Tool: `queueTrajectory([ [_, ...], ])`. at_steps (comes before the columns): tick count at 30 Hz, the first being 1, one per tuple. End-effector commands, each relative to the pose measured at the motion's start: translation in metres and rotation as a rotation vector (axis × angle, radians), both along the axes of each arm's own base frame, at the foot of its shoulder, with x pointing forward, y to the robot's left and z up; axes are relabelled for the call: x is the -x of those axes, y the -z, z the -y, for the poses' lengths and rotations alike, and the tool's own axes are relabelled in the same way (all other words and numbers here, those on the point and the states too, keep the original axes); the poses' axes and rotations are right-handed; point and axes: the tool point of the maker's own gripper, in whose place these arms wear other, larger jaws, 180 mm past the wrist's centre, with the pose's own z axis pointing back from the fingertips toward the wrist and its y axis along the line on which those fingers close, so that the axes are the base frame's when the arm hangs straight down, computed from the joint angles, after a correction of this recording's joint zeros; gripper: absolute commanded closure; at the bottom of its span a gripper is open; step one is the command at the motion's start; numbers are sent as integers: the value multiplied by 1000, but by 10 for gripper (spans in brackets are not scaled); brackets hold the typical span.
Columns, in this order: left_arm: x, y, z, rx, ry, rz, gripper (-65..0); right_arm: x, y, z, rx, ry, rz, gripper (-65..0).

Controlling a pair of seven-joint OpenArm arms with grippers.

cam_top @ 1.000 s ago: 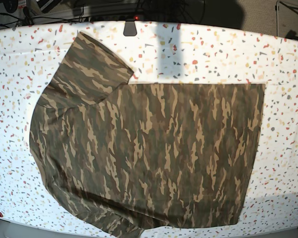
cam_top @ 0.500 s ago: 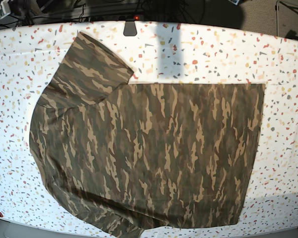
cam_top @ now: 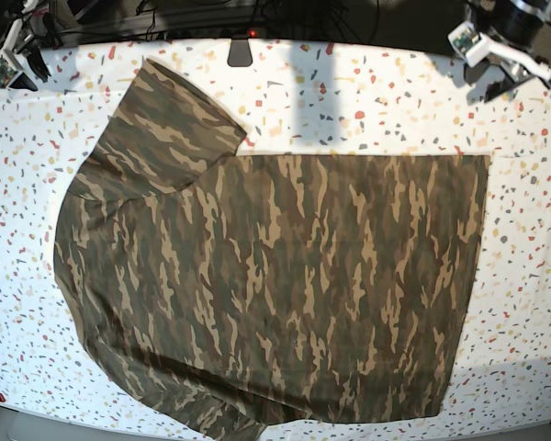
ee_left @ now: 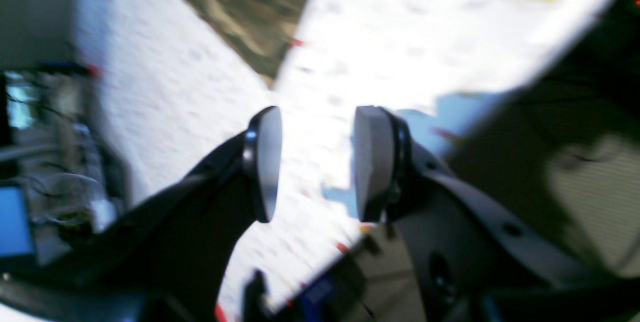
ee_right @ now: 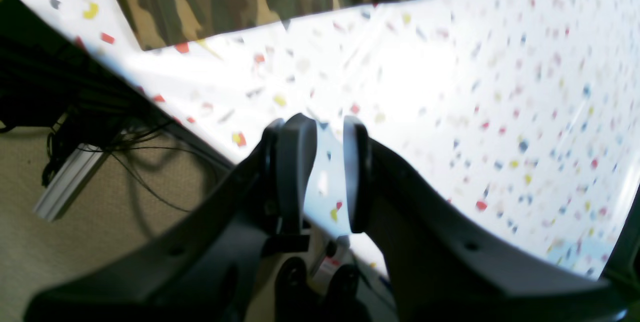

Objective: Fold the T-shirt properly
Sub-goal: 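Move both grippers down toward the shirt's shoulder corners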

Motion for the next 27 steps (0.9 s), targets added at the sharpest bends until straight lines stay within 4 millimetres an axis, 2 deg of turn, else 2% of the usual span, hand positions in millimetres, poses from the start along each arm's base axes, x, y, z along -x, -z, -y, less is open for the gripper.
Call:
queueTrajectory([
  [1, -8, -10, 1, 0, 16, 43, -237, -5, -8, -4, -4, -20, 23, -141],
  [4, -27, -16, 0, -3, 46, 91, -237, -7, -9, -6, -6, -29, 28, -141],
  [8, -46, -12, 2, 26, 133, 92, -237, -7, -9, -6, -5, -29, 28, -141],
  [12, -67, -3, -10, 49, 159, 89, -237, -7, -9, -6, -5, -29, 28, -141],
  [18, -91, 31, -35, 26, 160, 5, -237, -3, -7, -5, -15, -2, 31, -142],
  [22, -99, 55, -33, 32, 167, -52, -236, -1, -6, -4, -18, 52, 61, -141],
  [27, -105, 63, -33, 16, 186, -72, -236, -1, -4, -1, 0, 66, 72, -141],
])
